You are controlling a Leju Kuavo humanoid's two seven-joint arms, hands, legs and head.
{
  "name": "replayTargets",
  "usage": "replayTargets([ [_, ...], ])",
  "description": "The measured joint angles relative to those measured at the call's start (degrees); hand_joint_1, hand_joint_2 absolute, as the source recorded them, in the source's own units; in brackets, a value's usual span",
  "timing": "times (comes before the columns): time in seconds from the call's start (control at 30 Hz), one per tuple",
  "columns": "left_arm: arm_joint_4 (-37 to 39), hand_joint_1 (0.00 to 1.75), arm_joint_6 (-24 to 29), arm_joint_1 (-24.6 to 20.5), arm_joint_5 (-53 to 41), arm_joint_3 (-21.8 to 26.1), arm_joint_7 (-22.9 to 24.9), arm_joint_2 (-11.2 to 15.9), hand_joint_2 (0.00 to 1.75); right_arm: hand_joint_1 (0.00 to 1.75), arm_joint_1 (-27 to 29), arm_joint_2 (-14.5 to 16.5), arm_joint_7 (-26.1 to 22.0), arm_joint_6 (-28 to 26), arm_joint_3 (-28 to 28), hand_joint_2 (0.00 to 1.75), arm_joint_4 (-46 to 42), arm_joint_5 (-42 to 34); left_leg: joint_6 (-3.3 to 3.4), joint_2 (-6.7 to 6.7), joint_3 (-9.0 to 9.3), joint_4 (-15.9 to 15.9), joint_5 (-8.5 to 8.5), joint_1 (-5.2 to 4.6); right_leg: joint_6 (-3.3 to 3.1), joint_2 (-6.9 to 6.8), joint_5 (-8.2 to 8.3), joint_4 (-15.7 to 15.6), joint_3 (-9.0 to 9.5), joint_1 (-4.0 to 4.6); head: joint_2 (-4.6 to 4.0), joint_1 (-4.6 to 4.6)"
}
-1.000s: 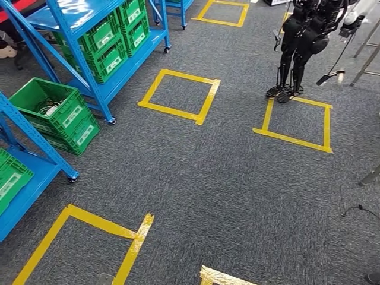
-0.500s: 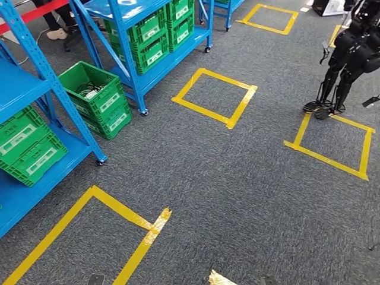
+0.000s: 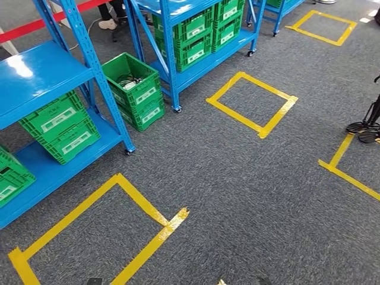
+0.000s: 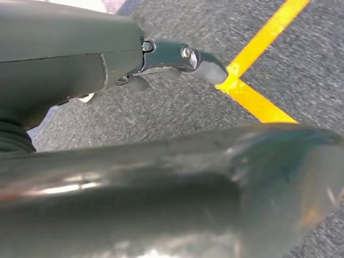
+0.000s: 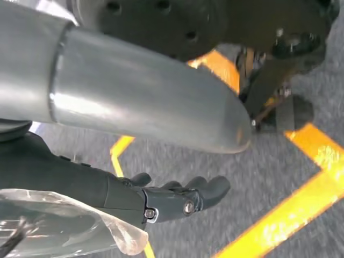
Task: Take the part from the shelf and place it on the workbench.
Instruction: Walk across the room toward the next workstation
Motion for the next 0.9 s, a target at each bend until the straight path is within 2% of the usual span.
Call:
replayTargets([
  [0.07, 0.0, 0.0, 0.27, 0.04, 0.06, 0.13, -0.37, 0.09, 0.0, 0.0, -0.03, 0.19, 0.62, -0.14, 0.32, 0.0, 0.01, 0.39, -0.57, 2.72, -1.11, 2.35, -1.51, -0.17, -0.83, -1.51, 0.13, -0.29, 0.21, -0.08, 0.0, -0.37],
  [0.1, 0.0, 0.0, 0.34, -0.06, 0.06, 0.14, -0.44, 0.11, 0.0, 0.0, -0.01, 0.26, 1.3, -0.3, 0.46, 0.0, 0.01, 0.57, -0.8, 4.61, -2.38, 5.18, -3.09, -0.21, -1.15, -2.36, 0.07, -0.34, 0.3, -0.02, 0.0, -0.56],
  [0.13, 0.0, 0.0, 0.37, -0.2, 0.05, 0.15, -0.43, 0.1, 0.0, 0.0, 0.02, 0.29, 2.23, -0.47, 0.58, 0.0, 0.02, 0.78, -1.01, 5.86, -4.18, 9.01, -4.92, -0.2, -1.4, -3.3, -0.07, -0.34, 0.39, 0.08, 0.0, -0.75],
  [0.17, 0.0, 0.0, 0.28, -0.29, 0.0, 0.15, -0.26, 0.09, 0.0, 0.0, 0.07, 0.31, 3.22, -0.68, 0.69, 0.0, 0.02, 0.99, -1.15, 6.37, -5.95, 12.77, -6.38, -0.11, -1.54, -4.28, -0.21, -0.34, 0.49, 0.16, 0.0, -0.76],
  [0.2, 0.0, 0.0, 0.08, -0.29, -0.07, 0.15, 0.07, 0.08, 0.0, 0.0, 0.13, 0.32, 4.01, -0.86, 0.76, 0.0, 0.03, 1.15, -1.22, 6.59, -7.16, 15.34, -7.0, -0.04, -1.61, -5.23, -0.37, -0.34, 0.62, 0.22, 0.0, -0.75],
  [0.23, 0.0, 0.0, -0.23, -0.21, -0.21, 0.15, 0.59, 0.05, 0.0, 0.0, 0.14, 0.32, 4.58, -0.98, 0.81, 0.0, 0.03, 1.24, -1.22, 6.75, -7.46, 15.99, -6.52, 0.0, -1.64, -6.08, -0.53, -0.34, 0.77, 0.25, 0.0, -0.77],
  [0.27, 0.0, 0.0, -0.53, -0.1, -0.4, 0.15, 1.2, 0.03, 0.0, 0.0, 0.14, 0.32, 4.9, -1.05, 0.81, 0.0, 0.03, 1.26, -1.12, 6.97, -6.64, 14.32, -4.99, 0.02, -1.6, -6.82, -0.7, -0.34, 1.0, 0.28, 0.0, -0.77],
  [0.3, 0.0, 0.0, -0.75, -0.02, -0.64, 0.15, 1.82, 0.0, 0.0, 0.0, 0.1, 0.32, 5.01, -1.08, 0.81, 0.0, 0.03, 1.26, -0.87, 7.55, -4.96, 10.91, -2.89, -0.04, -1.52, -7.47, -0.9, -0.34, 1.3, 0.31, 0.0, -0.78],
  [0.37, 0.0, 0.0, -0.86, -0.09, -1.03, 0.15, 2.66, -0.06, 0.0, 0.0, 0.06, 0.32, 4.92, -1.09, 0.81, 0.0, 0.03, 1.23, -0.12, 10.01, -1.36, 3.69, -0.26, -0.57, -1.06, -8.71, -1.45, -0.33, 1.63, 0.52, 0.0, -0.78],
  [0.43, 0.0, 0.0, -0.85, -0.24, -1.15, 0.15, 3.06, -0.23, 0.0, 0.0, -0.02, 0.32, 4.82, -1.1, 0.81, 0.0, 0.03, 1.22, 0.49, 11.38, 0.08, 0.61, -0.2, -1.14, -0.43, -10.02, -1.93, -0.44, 1.8, 0.75, 0.0, -0.72],
  [0.5, 0.01, 0.0, -0.85, -0.05, -1.15, 0.15, 3.25, -0.37, 0.0, 0.0, -0.3, 0.31, 4.81, -1.12, 0.81, 0.0, 0.02, 1.22, 0.95, 10.29, 0.17, 0.04, -0.18, -1.05, 0.13, -11.01, -2.25, -0.7, 2.43, 0.77, 0.0, -0.7],
  [0.53, 0.01, 0.0, -0.84, 0.1, -1.15, 0.16, 3.3, -0.39, 0.0, 0.0, -0.44, 0.31, 4.79, -1.11, 0.81, 0.0, 0.02, 1.22, 1.23, 9.66, 0.3, -0.29, -0.03, -0.85, 0.42, -10.17, -2.69, -0.38, 2.51, 0.7, 0.0, -0.63],
  [0.57, 0.02, 0.0, -0.84, 0.14, -1.15, 0.16, 3.35, -0.4, 0.0, 0.0, -0.52, 0.3, 4.77, -1.1, 0.81, 0.0, 0.01, 1.22, 1.49, 9.02, 0.42, -0.62, 0.16, -0.63, 0.67, -8.66, -3.57, 0.91, 2.07, 0.63, 0.0, -0.51],
  [0.63, 0.02, 0.0, -0.85, -0.04, -1.15, 0.16, 3.37, -0.57, 0.0, 0.0, -0.48, 0.29, 4.73, -1.08, 0.82, 0.0, 0.01, 1.22, 1.85, 7.71, 0.53, -0.88, 0.32, -0.38, 1.03, -5.0, -6.61, 7.1, -1.03, 0.52, 0.0, -0.2],
  [0.67, 0.02, 0.0, -0.93, -0.14, -1.13, 0.16, 3.37, -0.68, 0.0, 0.0, -0.39, 0.29, 4.73, -1.09, 0.82, 0.0, 0.02, 1.23, 1.94, 6.96, 0.51, -0.86, 0.28, -0.37, 1.14, -4.19, -8.06, 11.07, -3.2, 0.51, 0.0, -0.14],
  [0.7, 0.02, 0.0, -1.1, -0.18, -1.08, 0.16, 3.42, -0.78, 0.0, 0.0, -0.26, 0.29, 4.72, -1.1, 0.83, 0.0, 0.02, 1.25, 1.98, 6.13, 0.54, -0.82, 0.24, -0.37, 1.24, -3.89, -8.67, 14.04, -5.07, 0.5, 0.0, -0.12],
  [0.73, 0.02, 0.0, -1.44, -0.16, -1.02, 0.17, 3.53, -0.83, 0.0, 0.0, -0.13, 0.29, 4.69, -1.13, 0.84, 0.0, 0.03, 1.29, 1.98, 5.28, 0.6, -0.77, 0.18, -0.35, 1.3, -3.77, -8.15, 15.18, -6.18, 0.48, 0.0, -0.12],
  [0.77, 0.02, 0.0, -1.95, -0.13, -0.95, 0.17, 3.69, -0.85, 0.0, 0.0, 0.0, 0.24, 4.67, -1.19, 0.84, 0.0, 0.02, 1.34, 1.92, 4.39, 0.69, -0.68, 0.1, -0.31, 1.35, -3.65, -6.37, 13.87, -6.15, 0.43, 0.0, -0.13],
  [0.8, 0.02, 0.0, -2.48, -0.12, -0.91, 0.17, 3.9, -0.89, 0.0, 0.0, 0.1, 0.16, 4.62, -1.25, 0.84, 0.0, 0.02, 1.38, 1.77, 3.52, 0.77, -0.54, -0.02, -0.25, 1.39, -3.24, -3.84, 10.73, -5.21, 0.31, 0.0, -0.12],
  [0.83, 0.02, 0.0, -2.85, -0.11, -0.87, 0.17, 4.06, -0.95, 0.0, 0.0, 0.15, 0.05, 4.5, -1.29, 0.84, 0.0, 0.02, 1.44, 1.57, 2.73, 0.8, -0.37, -0.19, -0.17, 1.43, -2.0, -1.76, 7.1, -3.84, 0.11, 0.0, -0.13],
  [0.87, 0.01, 0.0, -2.97, -0.16, -0.76, 0.17, 4.15, -1.02, 0.0, 0.0, 0.22, -0.04, 4.32, -1.31, 0.84, 0.0, 0.02, 1.5, 1.29, 2.0, 0.71, -0.06, -0.36, -0.18, 1.45, -0.49, -0.38, 3.8, -2.55, -0.11, 0.0, -0.12],
  [0.9, 0.01, 0.0, -2.76, -0.21, -0.5, 0.21, 4.14, -1.12, 0.0, 0.0, 0.27, -0.1, 4.01, -1.29, 0.85, 0.0, 0.03, 1.57, 0.98, 1.35, 0.51, 0.15, -0.44, -0.13, 1.36, 0.74, 0.12, 1.76, -1.57, -0.23, 0.0, -0.1],
])
